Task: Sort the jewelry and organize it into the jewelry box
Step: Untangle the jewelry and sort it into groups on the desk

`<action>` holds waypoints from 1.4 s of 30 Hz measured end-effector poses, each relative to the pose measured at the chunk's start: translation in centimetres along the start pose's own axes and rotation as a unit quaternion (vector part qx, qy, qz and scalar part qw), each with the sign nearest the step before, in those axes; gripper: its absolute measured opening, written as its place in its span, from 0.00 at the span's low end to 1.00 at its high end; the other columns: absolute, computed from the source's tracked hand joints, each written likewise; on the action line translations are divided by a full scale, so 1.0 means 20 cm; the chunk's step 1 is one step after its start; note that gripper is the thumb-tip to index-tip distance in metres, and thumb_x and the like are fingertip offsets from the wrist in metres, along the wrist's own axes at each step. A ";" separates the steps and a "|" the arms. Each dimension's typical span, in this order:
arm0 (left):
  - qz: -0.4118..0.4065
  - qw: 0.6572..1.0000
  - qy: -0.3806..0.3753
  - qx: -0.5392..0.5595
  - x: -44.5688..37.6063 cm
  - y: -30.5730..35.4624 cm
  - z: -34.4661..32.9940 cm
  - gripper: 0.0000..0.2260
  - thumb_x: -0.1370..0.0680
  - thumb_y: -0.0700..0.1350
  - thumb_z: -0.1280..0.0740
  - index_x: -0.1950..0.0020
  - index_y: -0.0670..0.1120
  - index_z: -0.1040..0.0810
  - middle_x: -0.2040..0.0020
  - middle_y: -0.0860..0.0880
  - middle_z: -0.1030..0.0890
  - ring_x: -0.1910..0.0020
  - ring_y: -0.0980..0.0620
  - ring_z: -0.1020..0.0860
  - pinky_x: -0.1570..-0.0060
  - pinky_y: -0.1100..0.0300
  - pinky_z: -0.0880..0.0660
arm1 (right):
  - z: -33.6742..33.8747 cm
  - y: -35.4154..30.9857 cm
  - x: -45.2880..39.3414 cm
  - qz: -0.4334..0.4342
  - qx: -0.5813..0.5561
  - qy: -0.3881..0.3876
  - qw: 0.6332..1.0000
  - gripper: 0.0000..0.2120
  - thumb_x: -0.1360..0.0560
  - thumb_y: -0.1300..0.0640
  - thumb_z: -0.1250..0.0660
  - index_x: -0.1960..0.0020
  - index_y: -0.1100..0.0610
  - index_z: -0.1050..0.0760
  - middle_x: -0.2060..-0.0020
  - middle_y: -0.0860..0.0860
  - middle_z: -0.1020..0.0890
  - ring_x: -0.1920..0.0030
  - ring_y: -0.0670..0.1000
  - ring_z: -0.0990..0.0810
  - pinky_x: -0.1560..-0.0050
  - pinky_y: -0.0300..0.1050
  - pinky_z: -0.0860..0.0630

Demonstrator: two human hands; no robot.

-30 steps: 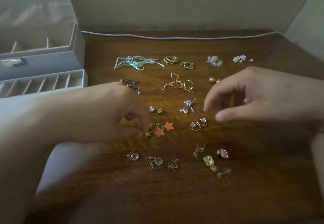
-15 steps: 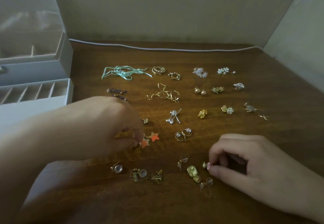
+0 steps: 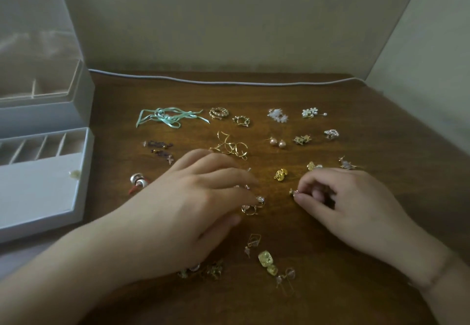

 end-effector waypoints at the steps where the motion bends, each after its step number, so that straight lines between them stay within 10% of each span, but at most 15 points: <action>1: 0.000 1.000 -0.001 0.004 -0.01 0.01 0.00 0.19 0.21 0.50 0.46 0.37 0.53 0.20 0.33 0.57 0.23 0.30 0.54 0.29 0.25 0.61 0.55 | 0.01 0.00 0.00 -0.003 -0.016 0.005 1.000 0.07 0.29 0.38 0.36 0.56 0.39 0.24 0.66 0.42 0.23 0.62 0.41 0.23 0.65 0.41 0.22; 7: -0.018 0.997 -0.077 0.001 0.00 0.00 -0.06 0.21 0.19 0.50 0.49 0.26 0.60 0.34 0.24 0.64 0.36 0.21 0.57 0.48 0.27 0.32 0.56 | 0.16 -0.12 0.12 -0.012 -0.131 0.103 0.986 0.03 0.29 0.45 0.30 0.61 0.41 0.22 0.63 0.43 0.21 0.66 0.45 0.23 0.71 0.29 0.32; 22: -0.013 0.999 -0.042 0.016 0.05 -0.07 -0.05 0.19 0.19 0.49 0.47 0.30 0.61 0.29 0.32 0.64 0.28 0.26 0.59 0.38 0.26 0.37 0.50 | -0.06 -0.43 0.21 -0.038 0.072 -0.088 0.993 0.16 0.33 0.33 0.44 0.59 0.40 0.23 0.64 0.37 0.28 0.60 0.38 0.28 0.70 0.32 0.32; 42: -0.002 1.000 -0.010 -0.015 0.06 -0.11 -0.02 0.17 0.21 0.55 0.43 0.33 0.61 0.27 0.34 0.62 0.26 0.28 0.55 0.35 0.29 0.33 0.42 | 0.04 0.09 -0.04 -0.120 -0.042 0.038 0.991 0.07 0.30 0.44 0.28 0.65 0.42 0.20 0.71 0.45 0.21 0.69 0.45 0.23 0.70 0.39 0.32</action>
Point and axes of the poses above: each hand's wrist, its own x-axis away from the middle knuckle, its own z-axis out of the back of the hand, y = z × x, the point moved 7 cm from there along -x, towards the middle knuckle
